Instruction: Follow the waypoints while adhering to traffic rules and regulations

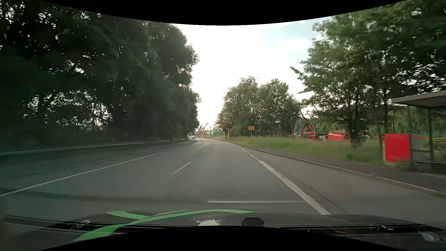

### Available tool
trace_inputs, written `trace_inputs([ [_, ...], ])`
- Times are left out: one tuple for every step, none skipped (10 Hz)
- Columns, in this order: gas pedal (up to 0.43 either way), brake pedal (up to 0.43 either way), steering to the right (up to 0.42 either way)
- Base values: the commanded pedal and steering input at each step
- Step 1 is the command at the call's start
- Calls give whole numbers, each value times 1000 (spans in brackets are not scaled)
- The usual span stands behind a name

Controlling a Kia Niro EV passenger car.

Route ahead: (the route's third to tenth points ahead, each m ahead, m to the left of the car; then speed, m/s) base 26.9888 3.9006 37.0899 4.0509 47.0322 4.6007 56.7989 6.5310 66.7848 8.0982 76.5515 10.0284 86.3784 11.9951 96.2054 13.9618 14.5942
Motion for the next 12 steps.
trace_inputs([
  [0,0,-13],
  [0,0,-13],
  [0,0,-12],
  [0,0,-12],
  [0,0,-12],
  [0,0,-12],
  [0,0,-12],
  [20,0,-16],
  [39,0,-18],
  [87,0,-18],
  [87,0,-18],
  [87,0,-18],
])
